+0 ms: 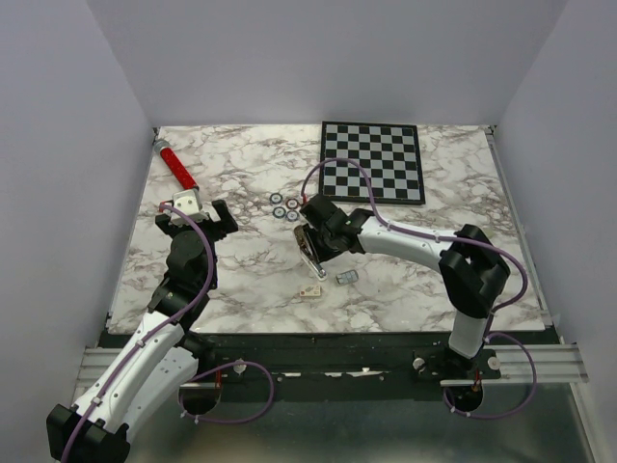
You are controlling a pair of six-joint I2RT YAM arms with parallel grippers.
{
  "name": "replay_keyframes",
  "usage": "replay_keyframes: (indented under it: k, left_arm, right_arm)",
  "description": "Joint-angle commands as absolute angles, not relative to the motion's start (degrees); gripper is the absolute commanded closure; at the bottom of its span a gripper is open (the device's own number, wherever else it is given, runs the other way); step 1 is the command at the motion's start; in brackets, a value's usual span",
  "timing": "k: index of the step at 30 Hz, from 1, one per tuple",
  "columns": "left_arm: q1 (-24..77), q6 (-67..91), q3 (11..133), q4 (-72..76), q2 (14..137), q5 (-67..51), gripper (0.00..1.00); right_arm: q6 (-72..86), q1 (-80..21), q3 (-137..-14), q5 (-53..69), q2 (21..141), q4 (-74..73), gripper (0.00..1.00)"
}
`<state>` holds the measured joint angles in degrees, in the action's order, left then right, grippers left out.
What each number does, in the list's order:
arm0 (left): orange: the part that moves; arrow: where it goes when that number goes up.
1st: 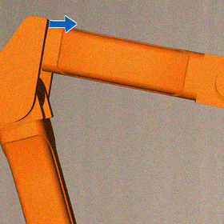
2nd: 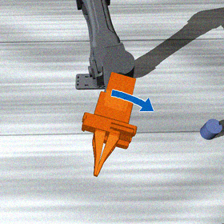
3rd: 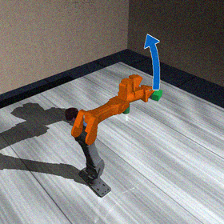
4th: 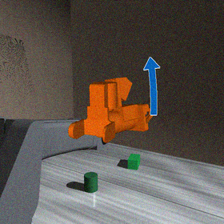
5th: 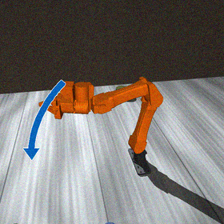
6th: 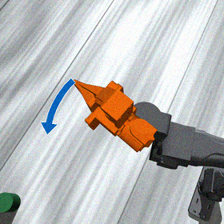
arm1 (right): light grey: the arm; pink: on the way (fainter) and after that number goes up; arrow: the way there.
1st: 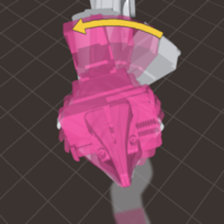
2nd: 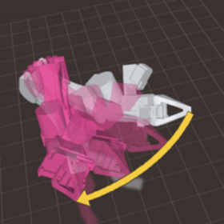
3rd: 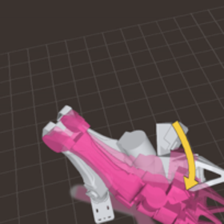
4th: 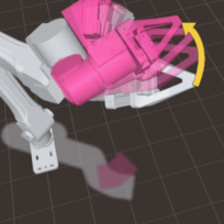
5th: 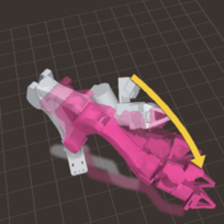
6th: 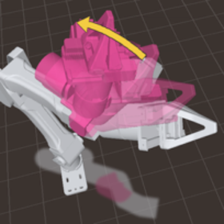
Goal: Load the staples into the stapler
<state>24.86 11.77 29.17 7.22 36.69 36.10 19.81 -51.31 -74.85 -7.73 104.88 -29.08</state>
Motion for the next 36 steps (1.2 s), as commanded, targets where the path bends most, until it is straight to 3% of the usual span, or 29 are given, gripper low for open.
replay_keyframes:
  k: [1, 16, 22, 36]
  left_arm:
    - [24.61, 11.51, 28.56, 8.09, 36.56, 35.86, 0.01]
    - [24.61, 12.48, 28.92, 7.47, 39.81, 32.87, 0.01]
    - [24.61, 13.88, 29.53, 6.95, 41.83, 27.34, 0.01]
    - [24.61, 21.87, 37.17, 3.52, 57.37, 6.07, 0.02]
  right_arm:
    - [19.42, -51.33, -74.80, -6.77, 106.26, -29.36, 0.59]
    - [19.77, -51.33, -68.56, -5.19, 103.89, -28.21, 0.59]
    - [19.16, -51.33, -67.06, -5.19, 97.57, -26.90, 0.59]
    - [10.55, -52.21, -43.17, -0.26, 85.08, 8.15, 0.55]
